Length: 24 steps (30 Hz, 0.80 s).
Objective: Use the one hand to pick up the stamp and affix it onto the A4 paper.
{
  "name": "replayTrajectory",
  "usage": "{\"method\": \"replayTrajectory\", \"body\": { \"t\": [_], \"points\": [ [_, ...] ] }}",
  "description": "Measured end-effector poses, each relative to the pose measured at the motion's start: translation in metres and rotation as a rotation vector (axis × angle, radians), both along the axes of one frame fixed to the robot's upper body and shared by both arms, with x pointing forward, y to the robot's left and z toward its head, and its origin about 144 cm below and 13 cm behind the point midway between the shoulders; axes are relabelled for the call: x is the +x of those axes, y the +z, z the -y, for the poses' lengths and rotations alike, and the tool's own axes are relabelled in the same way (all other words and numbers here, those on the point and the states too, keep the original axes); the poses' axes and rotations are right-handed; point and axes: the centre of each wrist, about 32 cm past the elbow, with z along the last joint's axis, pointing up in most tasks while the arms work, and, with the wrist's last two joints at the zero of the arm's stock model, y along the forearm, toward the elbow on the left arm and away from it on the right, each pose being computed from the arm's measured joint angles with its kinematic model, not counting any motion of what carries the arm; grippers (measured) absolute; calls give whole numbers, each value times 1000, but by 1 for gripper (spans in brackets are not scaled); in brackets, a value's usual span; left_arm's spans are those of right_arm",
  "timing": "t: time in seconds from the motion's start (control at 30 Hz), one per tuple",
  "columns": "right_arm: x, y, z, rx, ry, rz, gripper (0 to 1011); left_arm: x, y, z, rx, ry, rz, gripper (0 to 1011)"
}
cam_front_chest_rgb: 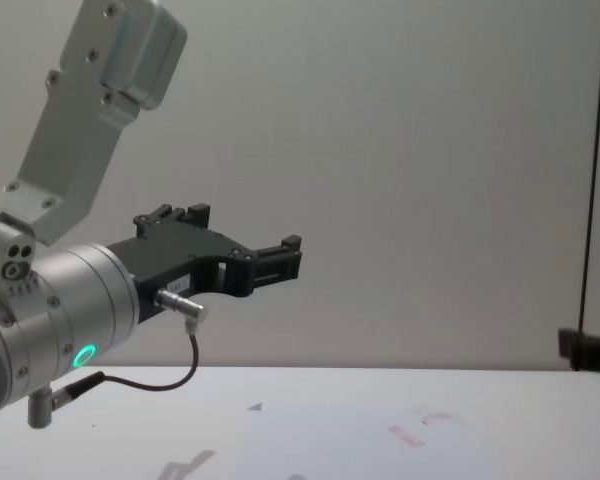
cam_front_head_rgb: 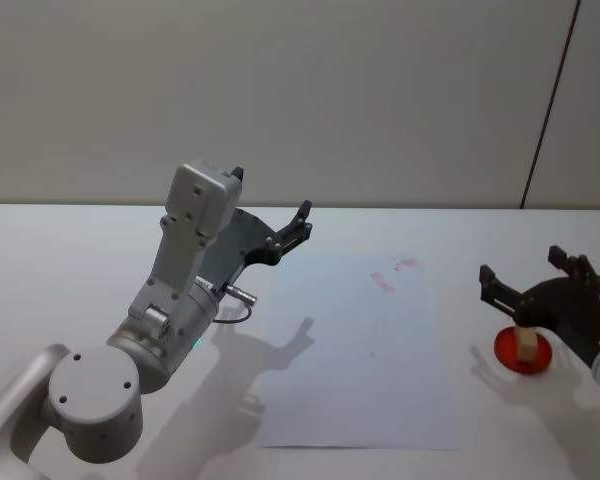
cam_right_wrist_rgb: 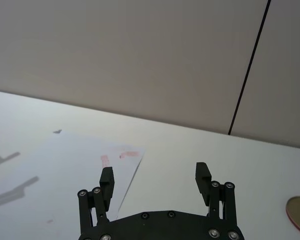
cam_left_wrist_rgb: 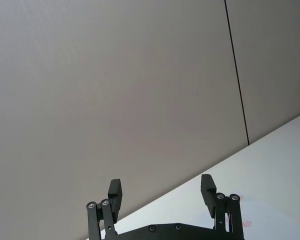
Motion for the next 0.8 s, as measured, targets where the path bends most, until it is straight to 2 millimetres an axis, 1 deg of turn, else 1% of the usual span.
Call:
{"method": "replayTrajectory", "body": {
  "t": [0.2, 0.8],
  "points": [
    [1, -4, -2, -28, -28, -51, 1001, 0, 0, 0, 0, 0, 0, 1003],
    [2, -12, -9, -98, -100, -101, 1001, 0, 0, 0, 0, 0, 0, 1003]
  ]
}}
